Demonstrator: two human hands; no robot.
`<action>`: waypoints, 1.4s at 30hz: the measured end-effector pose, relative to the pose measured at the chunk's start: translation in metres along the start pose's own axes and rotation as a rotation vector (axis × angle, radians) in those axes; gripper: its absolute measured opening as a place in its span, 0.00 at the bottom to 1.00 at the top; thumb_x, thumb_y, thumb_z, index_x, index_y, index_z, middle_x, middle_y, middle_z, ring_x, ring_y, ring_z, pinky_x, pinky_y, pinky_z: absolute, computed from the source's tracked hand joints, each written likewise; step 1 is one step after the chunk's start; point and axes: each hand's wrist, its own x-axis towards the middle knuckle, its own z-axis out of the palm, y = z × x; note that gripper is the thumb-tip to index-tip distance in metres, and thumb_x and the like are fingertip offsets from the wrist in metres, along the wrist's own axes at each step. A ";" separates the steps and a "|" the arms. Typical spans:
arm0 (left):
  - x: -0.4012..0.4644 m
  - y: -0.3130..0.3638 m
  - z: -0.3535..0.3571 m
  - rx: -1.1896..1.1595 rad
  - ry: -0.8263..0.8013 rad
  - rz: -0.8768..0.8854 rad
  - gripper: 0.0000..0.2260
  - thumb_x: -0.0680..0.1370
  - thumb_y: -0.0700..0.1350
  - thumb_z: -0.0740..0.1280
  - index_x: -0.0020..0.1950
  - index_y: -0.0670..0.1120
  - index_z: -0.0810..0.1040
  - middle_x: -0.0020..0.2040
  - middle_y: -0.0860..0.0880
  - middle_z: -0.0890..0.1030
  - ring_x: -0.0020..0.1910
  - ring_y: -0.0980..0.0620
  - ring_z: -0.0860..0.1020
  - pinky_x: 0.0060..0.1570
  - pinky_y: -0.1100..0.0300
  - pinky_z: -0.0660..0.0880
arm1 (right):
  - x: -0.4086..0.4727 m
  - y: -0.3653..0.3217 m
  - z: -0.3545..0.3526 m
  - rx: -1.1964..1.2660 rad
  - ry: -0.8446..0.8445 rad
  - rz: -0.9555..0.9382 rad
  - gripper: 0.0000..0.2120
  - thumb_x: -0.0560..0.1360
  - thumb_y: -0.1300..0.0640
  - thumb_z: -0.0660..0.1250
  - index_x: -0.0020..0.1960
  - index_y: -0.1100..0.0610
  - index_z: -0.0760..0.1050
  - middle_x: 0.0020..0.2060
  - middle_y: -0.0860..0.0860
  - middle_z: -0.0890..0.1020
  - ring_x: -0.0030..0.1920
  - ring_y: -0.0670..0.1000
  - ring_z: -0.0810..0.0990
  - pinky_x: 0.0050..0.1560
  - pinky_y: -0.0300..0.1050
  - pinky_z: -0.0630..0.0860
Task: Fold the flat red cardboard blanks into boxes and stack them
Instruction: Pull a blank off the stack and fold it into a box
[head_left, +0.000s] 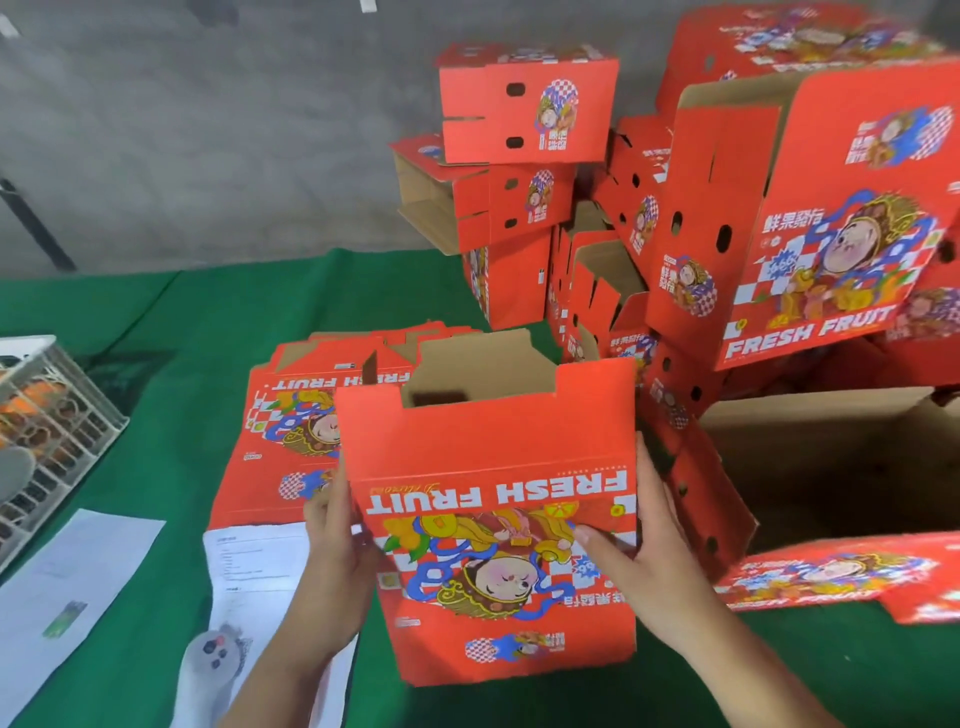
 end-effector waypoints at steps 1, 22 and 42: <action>0.003 0.003 0.001 0.008 0.022 0.023 0.52 0.73 0.20 0.54 0.82 0.69 0.52 0.62 0.61 0.66 0.66 0.48 0.73 0.51 0.48 0.84 | 0.000 -0.001 0.000 -0.043 0.005 -0.010 0.51 0.74 0.46 0.76 0.78 0.26 0.41 0.71 0.36 0.66 0.70 0.41 0.72 0.66 0.56 0.77; 0.009 0.035 -0.049 -0.036 -0.203 -0.012 0.20 0.70 0.58 0.72 0.59 0.53 0.87 0.81 0.62 0.58 0.81 0.63 0.57 0.77 0.46 0.62 | 0.022 0.032 -0.015 0.014 0.000 -0.213 0.28 0.77 0.69 0.70 0.71 0.46 0.72 0.80 0.42 0.55 0.75 0.50 0.71 0.71 0.59 0.73; 0.022 0.088 -0.009 -0.069 -0.294 -0.076 0.18 0.82 0.60 0.66 0.59 0.48 0.86 0.81 0.59 0.65 0.83 0.61 0.51 0.82 0.48 0.54 | 0.044 -0.001 -0.037 -0.227 0.375 -0.036 0.28 0.75 0.25 0.49 0.47 0.46 0.73 0.40 0.43 0.82 0.40 0.45 0.83 0.41 0.48 0.77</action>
